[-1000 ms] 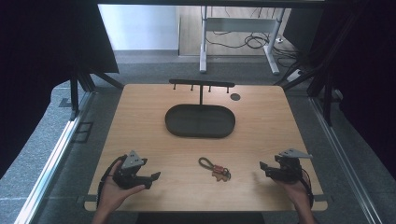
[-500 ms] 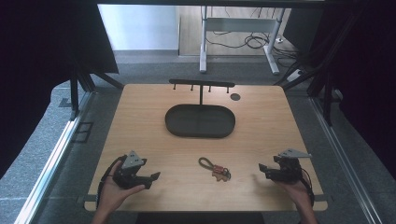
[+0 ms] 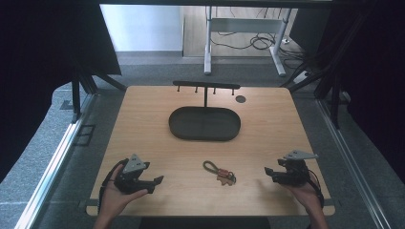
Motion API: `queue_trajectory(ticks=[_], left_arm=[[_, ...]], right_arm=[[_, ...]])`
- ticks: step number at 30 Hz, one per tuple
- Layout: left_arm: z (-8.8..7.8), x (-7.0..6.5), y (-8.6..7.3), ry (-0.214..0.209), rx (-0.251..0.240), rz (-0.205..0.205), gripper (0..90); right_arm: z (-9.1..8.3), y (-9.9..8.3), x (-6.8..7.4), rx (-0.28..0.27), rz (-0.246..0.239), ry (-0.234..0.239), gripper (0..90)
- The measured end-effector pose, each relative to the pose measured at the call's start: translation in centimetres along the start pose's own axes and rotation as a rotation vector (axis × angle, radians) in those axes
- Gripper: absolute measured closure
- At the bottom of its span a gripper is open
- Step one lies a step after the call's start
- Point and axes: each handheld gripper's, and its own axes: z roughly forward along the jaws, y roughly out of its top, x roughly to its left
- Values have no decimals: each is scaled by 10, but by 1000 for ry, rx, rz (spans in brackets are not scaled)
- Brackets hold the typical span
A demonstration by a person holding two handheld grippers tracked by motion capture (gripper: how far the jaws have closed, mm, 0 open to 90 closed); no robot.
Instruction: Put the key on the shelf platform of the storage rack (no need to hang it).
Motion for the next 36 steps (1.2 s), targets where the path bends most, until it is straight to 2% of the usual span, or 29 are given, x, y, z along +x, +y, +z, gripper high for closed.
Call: queue_trajectory(ticks=[8,9,13,16,19,21,24,29,35,36], left_arm=[[4,-3,0,-21,4,17,266],[5,-3,-1,-26,7,24,265],[4,-2,-1,-30,3,23,264],[0,0,-1,-26,-9,17,265],[-2,1,-1,-23,-12,17,265],[-2,2,-2,-20,-15,8,265],[-2,3,-2,-18,-19,3,265],[-2,3,-2,-19,-18,3,264],[-4,3,-2,-18,-21,2,265],[-4,3,-2,-18,-22,2,264]], right_arm=[[-14,21,6,34,-48,36,382],[-17,29,8,52,-78,48,393],[-21,42,12,77,-101,70,416],[-23,59,19,109,-143,99,437],[-23,67,22,126,-167,108,452],[-22,74,26,139,-202,97,459],[-19,85,32,164,-248,118,465],[-15,98,40,197,-288,148,468],[-11,108,50,234,-313,157,469],[-10,112,54,247,-329,159,468]])
